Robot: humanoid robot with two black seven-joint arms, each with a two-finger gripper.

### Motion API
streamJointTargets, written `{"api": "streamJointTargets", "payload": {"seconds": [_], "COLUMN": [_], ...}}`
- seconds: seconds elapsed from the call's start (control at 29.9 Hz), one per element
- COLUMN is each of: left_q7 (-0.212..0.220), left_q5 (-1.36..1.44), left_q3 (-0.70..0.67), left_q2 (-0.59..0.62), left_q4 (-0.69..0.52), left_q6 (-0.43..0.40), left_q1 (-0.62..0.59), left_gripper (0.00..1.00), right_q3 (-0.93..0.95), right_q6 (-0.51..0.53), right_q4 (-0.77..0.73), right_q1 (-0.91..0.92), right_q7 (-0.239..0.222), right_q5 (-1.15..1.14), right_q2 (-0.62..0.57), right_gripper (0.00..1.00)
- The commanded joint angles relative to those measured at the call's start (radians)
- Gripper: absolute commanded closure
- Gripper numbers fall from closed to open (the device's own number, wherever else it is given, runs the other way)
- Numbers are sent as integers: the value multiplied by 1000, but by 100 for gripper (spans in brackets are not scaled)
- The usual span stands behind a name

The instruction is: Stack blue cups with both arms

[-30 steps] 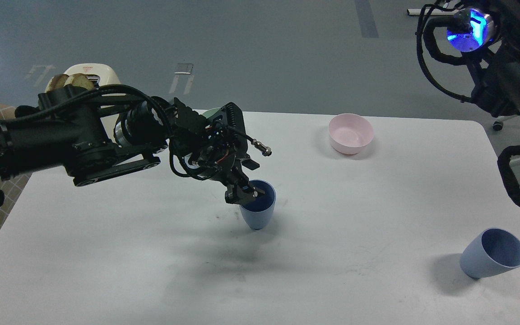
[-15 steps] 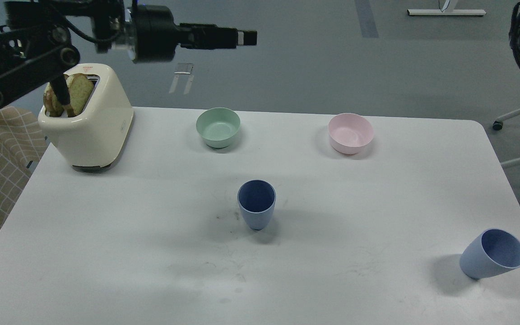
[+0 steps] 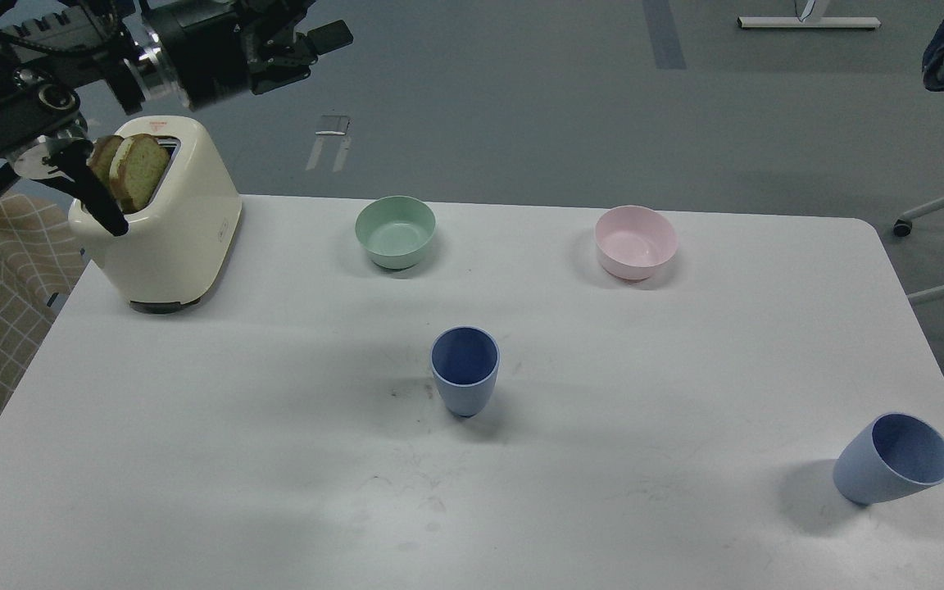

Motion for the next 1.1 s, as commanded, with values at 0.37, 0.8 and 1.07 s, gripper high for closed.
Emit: {"api": "streamJointTargets", "payload": {"seconds": [0.37, 0.8, 1.07], "left_q7": [0, 0, 0], "left_q5": [5, 15, 15], "left_q3": [-23, -60, -60], "left_q2": [-61, -66, -66], "left_q4": [0, -3, -3], "left_q6": [0, -3, -3], "left_q1": [32, 90, 96], "left_gripper": [4, 4, 4], "right_q3": [-409, -559, -559], "right_q6": [-395, -464, -472], "right_q4": [186, 166, 122], "right_q1": [-56, -61, -140], "right_q7": [0, 0, 0], "right_q5": [-433, -424, -418], "right_q2": [-251, -143, -34], "right_gripper": [1, 8, 6]}}
